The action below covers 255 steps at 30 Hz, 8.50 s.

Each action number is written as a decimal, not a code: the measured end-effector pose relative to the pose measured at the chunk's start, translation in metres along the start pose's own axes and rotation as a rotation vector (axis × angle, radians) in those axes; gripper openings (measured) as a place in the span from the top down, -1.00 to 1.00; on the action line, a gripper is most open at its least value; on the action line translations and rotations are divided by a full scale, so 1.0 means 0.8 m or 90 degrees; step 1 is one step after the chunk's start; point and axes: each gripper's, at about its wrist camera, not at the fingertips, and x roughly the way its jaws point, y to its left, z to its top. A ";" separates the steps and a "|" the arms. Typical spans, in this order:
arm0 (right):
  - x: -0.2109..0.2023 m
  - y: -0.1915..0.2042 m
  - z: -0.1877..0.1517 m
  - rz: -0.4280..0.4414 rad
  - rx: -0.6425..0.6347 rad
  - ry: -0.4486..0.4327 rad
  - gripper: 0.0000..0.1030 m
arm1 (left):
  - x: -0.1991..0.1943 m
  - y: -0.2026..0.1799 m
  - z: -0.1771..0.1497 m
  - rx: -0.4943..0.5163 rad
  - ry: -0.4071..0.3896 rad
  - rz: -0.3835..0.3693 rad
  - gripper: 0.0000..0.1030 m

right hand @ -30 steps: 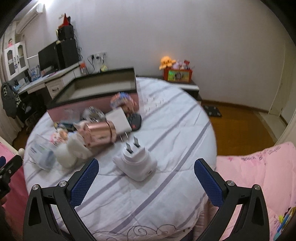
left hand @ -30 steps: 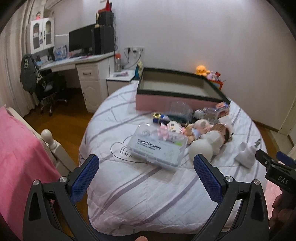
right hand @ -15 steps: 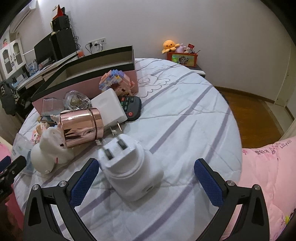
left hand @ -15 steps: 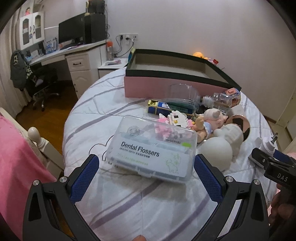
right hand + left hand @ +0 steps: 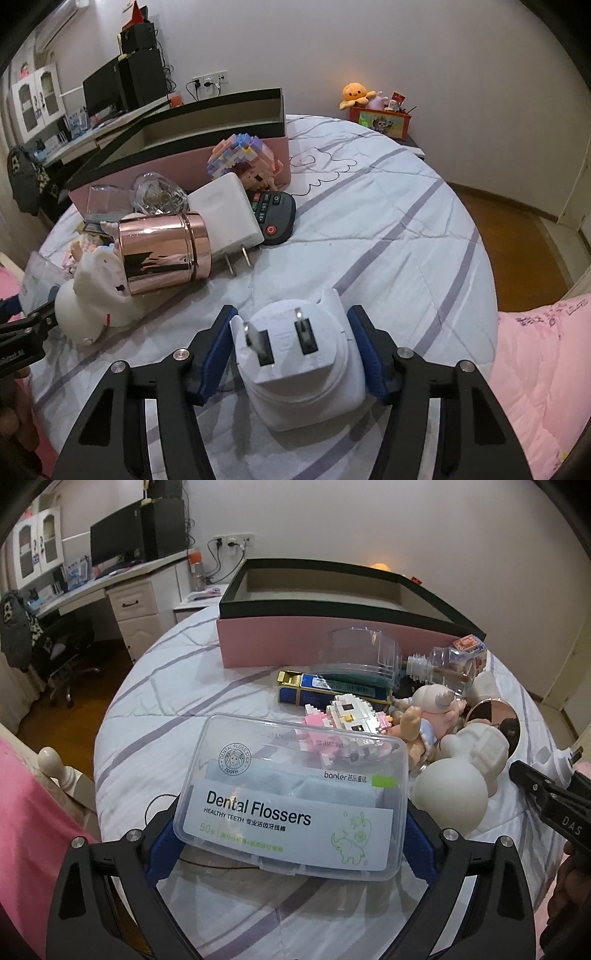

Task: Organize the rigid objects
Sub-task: 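Grasp the Dental Flossers box with left tool while right tool grasps white hair dryer, then lift both items and lower them into the box tray, opening both tools, then withdraw both tools from the tray back over the table, then grasp the Hello Kitty block figure with left tool while right tool grasps rose-gold cup, then carry both items into the box tray and open both tools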

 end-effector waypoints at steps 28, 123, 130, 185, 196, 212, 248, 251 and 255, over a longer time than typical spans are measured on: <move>-0.008 -0.006 0.016 0.063 0.013 0.006 -0.38 | -0.034 0.022 0.030 -0.012 -0.048 0.007 -0.90; -0.111 0.022 0.082 0.094 0.018 -0.155 -1.00 | -0.137 0.015 0.049 -0.035 -0.185 -0.001 -0.99; -0.115 0.020 0.055 0.093 0.017 -0.140 -1.00 | -0.147 0.017 0.027 -0.039 -0.178 0.002 -0.99; 0.006 0.034 0.054 0.167 0.027 0.008 -0.86 | 0.020 -0.004 0.030 0.014 -0.004 0.004 -0.99; 0.032 0.049 0.060 0.205 0.003 0.037 -0.33 | 0.035 -0.007 0.036 0.020 0.012 -0.057 -0.44; 0.037 0.053 0.057 0.235 0.002 0.043 -0.17 | 0.033 -0.001 0.033 0.010 0.012 -0.084 -0.16; 0.002 0.062 0.225 0.215 -0.064 -0.117 -0.15 | -0.014 0.016 0.210 0.023 -0.161 -0.076 -0.16; 0.026 0.063 0.245 0.204 -0.066 -0.110 -0.15 | 0.013 0.013 0.237 0.024 -0.154 -0.072 -0.16; 0.078 0.065 0.272 0.191 -0.057 -0.078 -0.15 | 0.053 0.007 0.263 0.030 -0.134 -0.063 -0.16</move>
